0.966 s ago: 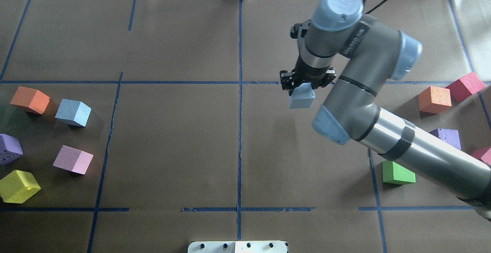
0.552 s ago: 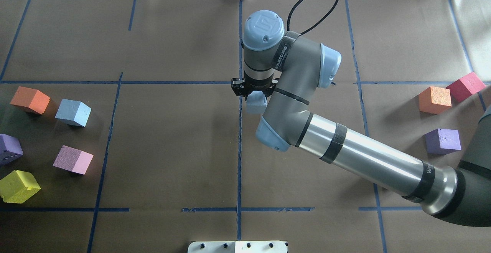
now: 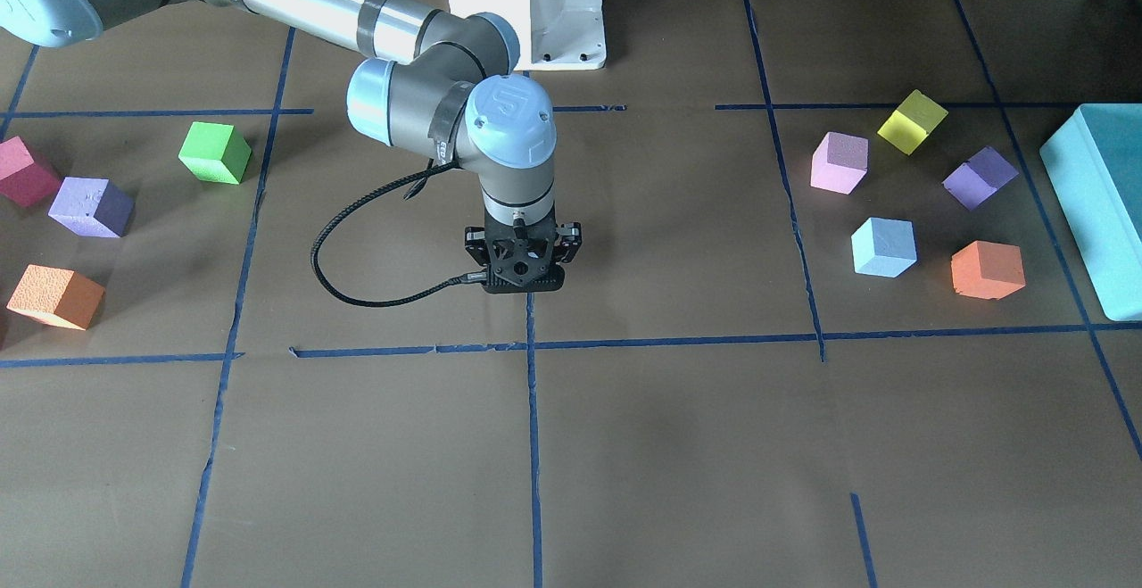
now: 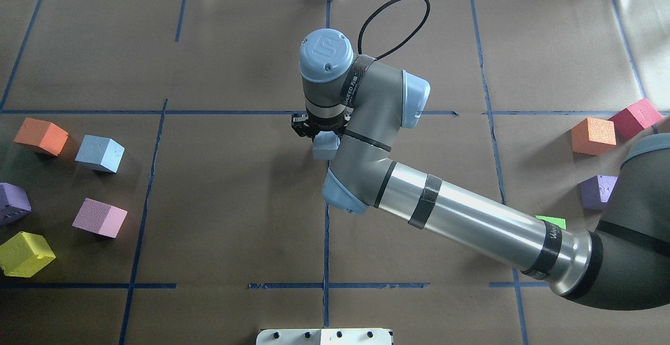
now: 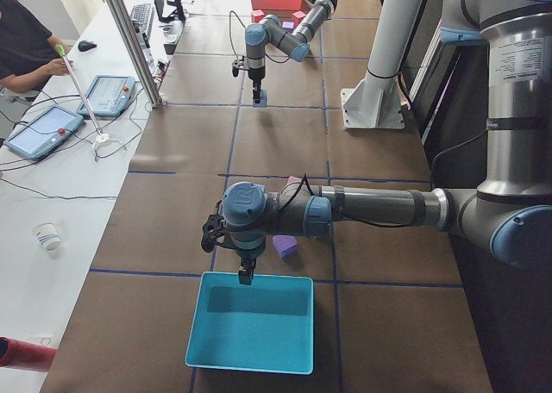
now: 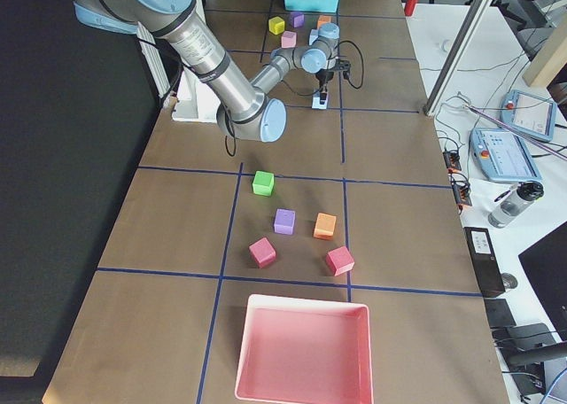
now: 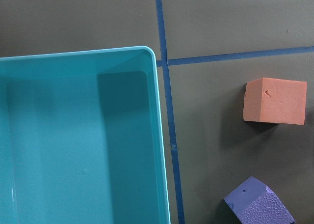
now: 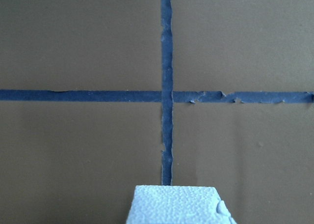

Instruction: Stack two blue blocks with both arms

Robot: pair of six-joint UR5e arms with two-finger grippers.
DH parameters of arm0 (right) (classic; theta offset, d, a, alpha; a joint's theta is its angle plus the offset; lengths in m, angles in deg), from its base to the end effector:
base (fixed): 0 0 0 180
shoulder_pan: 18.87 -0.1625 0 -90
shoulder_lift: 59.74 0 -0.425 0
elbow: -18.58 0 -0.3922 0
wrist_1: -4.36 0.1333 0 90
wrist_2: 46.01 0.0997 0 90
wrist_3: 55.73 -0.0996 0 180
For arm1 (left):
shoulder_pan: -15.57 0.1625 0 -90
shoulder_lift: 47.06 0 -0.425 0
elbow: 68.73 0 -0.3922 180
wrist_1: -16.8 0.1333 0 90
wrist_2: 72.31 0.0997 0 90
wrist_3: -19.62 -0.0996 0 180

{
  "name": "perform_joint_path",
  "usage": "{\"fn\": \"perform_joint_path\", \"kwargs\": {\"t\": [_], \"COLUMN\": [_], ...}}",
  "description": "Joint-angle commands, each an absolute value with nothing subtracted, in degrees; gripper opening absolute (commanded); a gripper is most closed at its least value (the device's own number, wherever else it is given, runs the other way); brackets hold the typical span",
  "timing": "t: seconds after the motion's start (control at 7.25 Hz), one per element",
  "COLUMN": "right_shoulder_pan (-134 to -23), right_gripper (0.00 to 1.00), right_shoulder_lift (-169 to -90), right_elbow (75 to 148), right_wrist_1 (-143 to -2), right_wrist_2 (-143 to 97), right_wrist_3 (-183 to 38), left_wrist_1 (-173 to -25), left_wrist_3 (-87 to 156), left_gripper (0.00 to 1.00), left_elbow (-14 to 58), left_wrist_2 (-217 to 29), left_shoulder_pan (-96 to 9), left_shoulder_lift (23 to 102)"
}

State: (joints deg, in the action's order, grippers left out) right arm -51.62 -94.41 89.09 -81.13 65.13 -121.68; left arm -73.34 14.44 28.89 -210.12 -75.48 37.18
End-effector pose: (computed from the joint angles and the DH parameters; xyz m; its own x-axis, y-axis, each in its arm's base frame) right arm -0.6232 -0.5166 0.1809 0.7109 0.0053 0.7033 -0.0202 0.9997 0.0129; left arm -0.0678 -0.4501 0.6360 0.6709 0.1037 -0.7343 -0.0424 0.9939 0.1016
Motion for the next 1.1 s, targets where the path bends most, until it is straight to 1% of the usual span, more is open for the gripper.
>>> {"fn": "perform_joint_path", "kwargs": {"t": [0.0, 0.14, 0.28, 0.69, 0.83, 0.97], "right_shoulder_pan": [-51.5, -51.3, -51.1, -51.1, -51.5, -52.5], "right_gripper": [0.68, 0.85, 0.98, 0.99, 0.99, 0.99], "right_shoulder_lift": [-94.3, -94.3, -94.3, -93.5, -92.5, -91.9], "right_elbow": [88.5, 88.4, 88.4, 88.5, 89.5, 92.4], "right_wrist_1": [-81.1, -81.1, -81.0, -81.0, -81.2, -83.2], "right_wrist_2": [65.1, 65.1, 65.1, 65.1, 65.3, 65.7], "right_wrist_3": [-121.9, -121.8, -121.8, -123.2, -123.4, -123.8], "left_wrist_1": [-73.3, -73.4, -73.3, -73.3, -73.3, -73.3], "left_wrist_3": [14.4, 14.4, 14.4, 14.4, 14.4, 14.4], "left_gripper": [1.0, 1.0, 1.0, 1.0, 1.0, 1.0], "left_elbow": [29.0, 29.0, 29.1, 29.2, 29.3, 29.3], "left_wrist_2": [-210.1, -210.1, -210.1, -210.1, -210.1, -210.1], "left_shoulder_pan": [-75.5, -75.5, -75.5, -75.5, -75.5, -75.5], "left_shoulder_lift": [37.2, 37.2, 37.2, 37.2, 37.2, 37.5]}}
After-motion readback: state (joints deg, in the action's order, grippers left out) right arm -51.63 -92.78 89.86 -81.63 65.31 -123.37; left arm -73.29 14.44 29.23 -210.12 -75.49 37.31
